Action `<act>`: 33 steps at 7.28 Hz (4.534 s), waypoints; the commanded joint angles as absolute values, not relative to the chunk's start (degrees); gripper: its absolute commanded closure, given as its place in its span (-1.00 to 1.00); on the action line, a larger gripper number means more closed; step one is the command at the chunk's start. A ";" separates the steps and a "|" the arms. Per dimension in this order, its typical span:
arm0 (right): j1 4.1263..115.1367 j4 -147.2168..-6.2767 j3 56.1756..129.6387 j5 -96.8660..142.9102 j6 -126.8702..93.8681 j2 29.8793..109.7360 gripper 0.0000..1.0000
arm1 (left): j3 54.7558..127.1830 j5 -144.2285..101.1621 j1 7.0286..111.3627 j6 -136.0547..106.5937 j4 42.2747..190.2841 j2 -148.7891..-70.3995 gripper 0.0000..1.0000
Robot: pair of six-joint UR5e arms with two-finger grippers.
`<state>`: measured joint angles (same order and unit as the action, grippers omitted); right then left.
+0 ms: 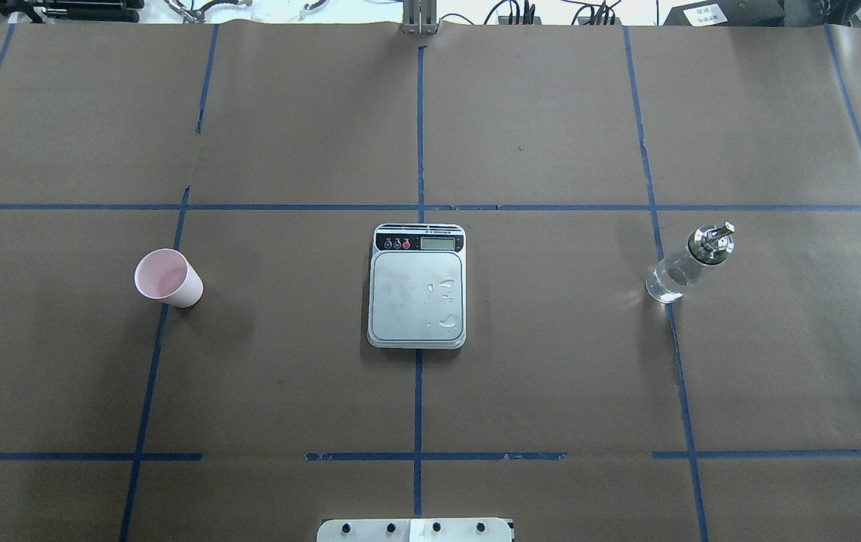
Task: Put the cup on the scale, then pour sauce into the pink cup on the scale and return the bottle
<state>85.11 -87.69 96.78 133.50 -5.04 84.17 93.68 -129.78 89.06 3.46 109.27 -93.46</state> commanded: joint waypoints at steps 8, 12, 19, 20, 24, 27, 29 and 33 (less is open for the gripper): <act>83.50 -87.90 91.23 138.61 -3.17 83.49 -1.00 | 84.32 -132.01 85.35 0.35 112.59 -91.12 -1.00; 83.41 -87.89 91.05 138.69 -3.34 82.88 -1.00 | 87.15 -137.18 75.29 -15.70 103.21 -102.02 -1.00; 83.23 -87.71 90.53 139.57 -2.91 83.67 -1.00 | 103.98 -129.46 51.68 -52.99 109.49 -97.39 -1.00; 83.23 -87.80 90.44 139.57 -2.99 83.85 -1.00 | 103.45 -129.46 51.59 -53.00 109.51 -97.38 -1.00; 83.23 -87.71 90.53 139.66 -2.90 84.20 -1.00 | 100.99 -129.29 49.40 -52.91 109.60 -98.00 -0.85; 83.23 -87.71 90.44 139.75 -2.99 84.55 -1.00 | 100.64 -129.38 47.73 -52.65 109.77 -98.09 0.22; 83.15 -87.71 90.53 139.75 -2.99 84.55 -1.00 | 100.63 -129.64 46.41 -52.65 109.25 -99.84 1.00; 83.23 -87.71 90.53 141.85 -3.08 84.55 -1.00 | 103.19 -129.29 46.76 -57.26 105.67 -107.35 1.00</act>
<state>83.20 -87.72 90.53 140.73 -3.06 84.55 102.88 -129.59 46.74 -54.04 107.96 -102.89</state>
